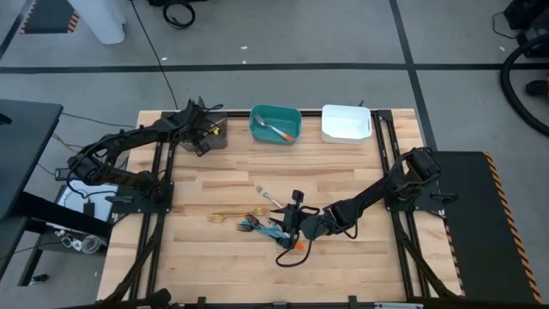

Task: Sort silverware by color (type)
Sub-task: Put the gold fork into the black bin

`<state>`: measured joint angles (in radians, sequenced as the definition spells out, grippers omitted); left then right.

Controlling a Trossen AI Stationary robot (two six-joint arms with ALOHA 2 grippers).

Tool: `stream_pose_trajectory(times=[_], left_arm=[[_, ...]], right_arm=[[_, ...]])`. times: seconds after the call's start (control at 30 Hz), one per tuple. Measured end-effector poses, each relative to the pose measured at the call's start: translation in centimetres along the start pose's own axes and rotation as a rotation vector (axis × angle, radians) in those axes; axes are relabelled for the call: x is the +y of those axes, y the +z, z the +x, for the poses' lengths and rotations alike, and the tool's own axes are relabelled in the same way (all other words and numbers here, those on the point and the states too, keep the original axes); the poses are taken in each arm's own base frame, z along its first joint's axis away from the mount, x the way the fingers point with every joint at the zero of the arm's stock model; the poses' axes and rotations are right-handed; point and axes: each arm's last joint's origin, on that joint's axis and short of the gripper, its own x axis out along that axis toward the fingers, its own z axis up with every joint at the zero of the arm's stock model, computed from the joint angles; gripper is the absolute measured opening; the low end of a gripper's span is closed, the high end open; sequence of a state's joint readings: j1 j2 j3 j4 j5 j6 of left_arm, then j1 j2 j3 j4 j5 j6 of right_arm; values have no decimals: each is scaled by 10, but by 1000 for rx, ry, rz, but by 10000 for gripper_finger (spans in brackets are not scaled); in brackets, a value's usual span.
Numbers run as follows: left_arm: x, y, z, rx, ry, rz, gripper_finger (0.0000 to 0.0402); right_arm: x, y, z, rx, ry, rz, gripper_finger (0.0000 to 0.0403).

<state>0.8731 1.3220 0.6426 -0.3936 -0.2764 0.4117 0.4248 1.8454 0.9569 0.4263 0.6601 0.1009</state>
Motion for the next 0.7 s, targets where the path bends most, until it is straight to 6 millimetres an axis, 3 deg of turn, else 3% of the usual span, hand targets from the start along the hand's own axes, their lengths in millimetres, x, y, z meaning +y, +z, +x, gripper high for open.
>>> stream_pose_trajectory(times=[0.47,0.7], left_arm=[[12,20,-21,21,14,-88,23],[14,17,-22,49,-12,-51,23]], right_arm=[[0,0,0,0,0,0,109],[0,0,0,0,4,0,109]])
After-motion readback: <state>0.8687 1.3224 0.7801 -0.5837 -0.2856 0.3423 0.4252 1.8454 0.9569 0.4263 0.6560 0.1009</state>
